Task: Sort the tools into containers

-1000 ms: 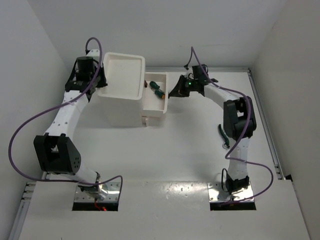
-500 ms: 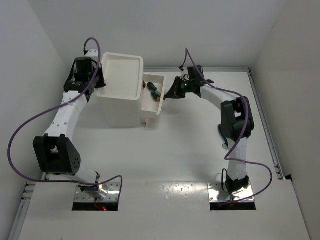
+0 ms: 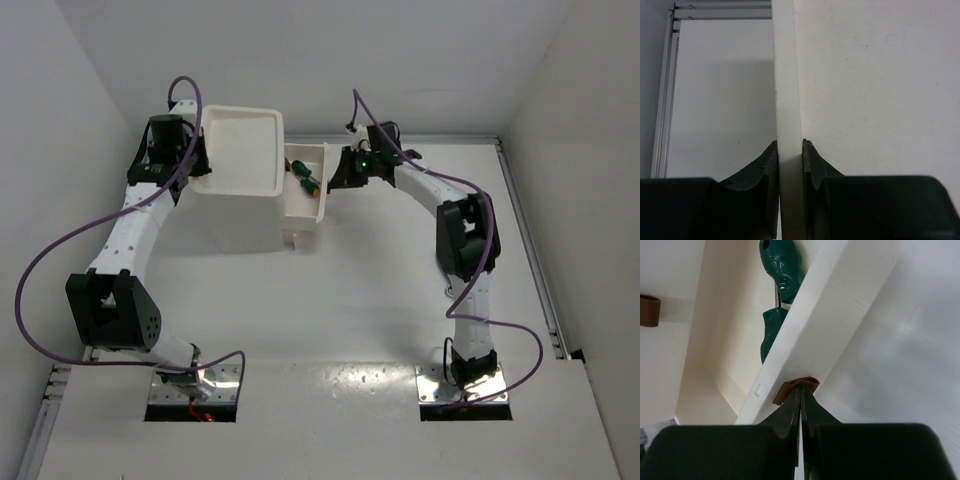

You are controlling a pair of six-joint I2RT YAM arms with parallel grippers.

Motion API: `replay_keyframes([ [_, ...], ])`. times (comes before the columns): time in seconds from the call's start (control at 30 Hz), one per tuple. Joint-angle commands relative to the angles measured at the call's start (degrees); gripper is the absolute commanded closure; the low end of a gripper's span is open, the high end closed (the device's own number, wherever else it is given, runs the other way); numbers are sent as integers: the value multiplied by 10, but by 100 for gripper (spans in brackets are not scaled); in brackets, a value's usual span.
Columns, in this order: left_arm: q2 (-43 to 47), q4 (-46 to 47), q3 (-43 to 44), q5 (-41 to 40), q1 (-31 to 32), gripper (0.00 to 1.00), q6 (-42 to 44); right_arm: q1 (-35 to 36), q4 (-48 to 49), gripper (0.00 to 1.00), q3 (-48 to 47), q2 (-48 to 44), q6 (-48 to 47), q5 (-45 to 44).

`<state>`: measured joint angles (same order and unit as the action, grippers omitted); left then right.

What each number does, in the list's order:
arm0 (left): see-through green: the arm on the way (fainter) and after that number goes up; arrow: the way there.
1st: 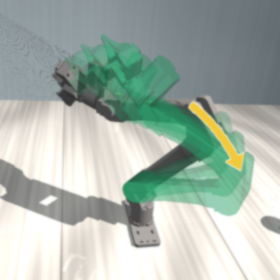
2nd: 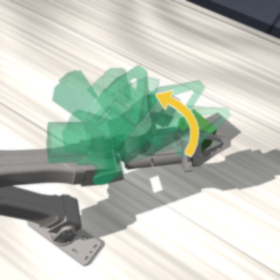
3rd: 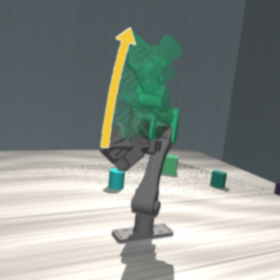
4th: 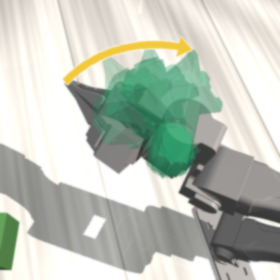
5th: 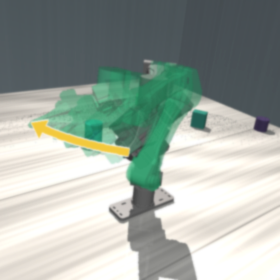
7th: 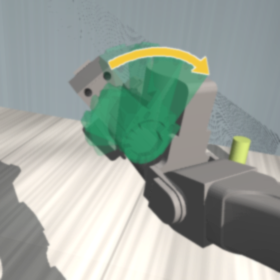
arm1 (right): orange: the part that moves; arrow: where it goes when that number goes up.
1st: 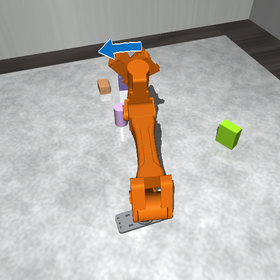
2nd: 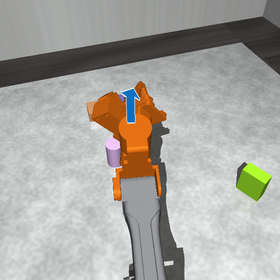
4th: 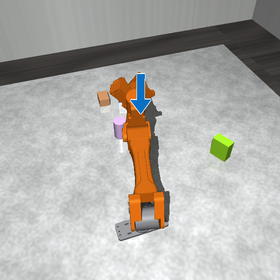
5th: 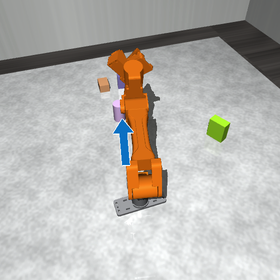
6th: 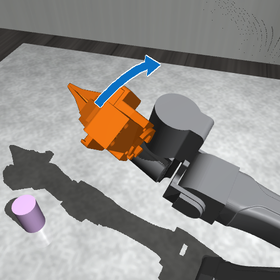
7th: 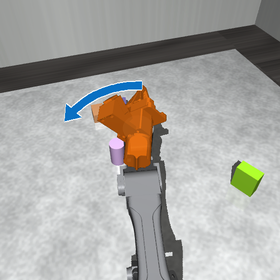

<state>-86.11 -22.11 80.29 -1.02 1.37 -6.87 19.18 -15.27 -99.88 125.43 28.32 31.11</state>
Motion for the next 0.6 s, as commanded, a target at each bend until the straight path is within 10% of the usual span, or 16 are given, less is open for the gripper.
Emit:
replay_keyframes([
  [0.0,6,-10,-3,137,22,100,22,50,130,100,-31,6,-59,19],
  [0.57,-27,-50,27,279,33,100,93,60,333,98,102,-48,-265,99],
])
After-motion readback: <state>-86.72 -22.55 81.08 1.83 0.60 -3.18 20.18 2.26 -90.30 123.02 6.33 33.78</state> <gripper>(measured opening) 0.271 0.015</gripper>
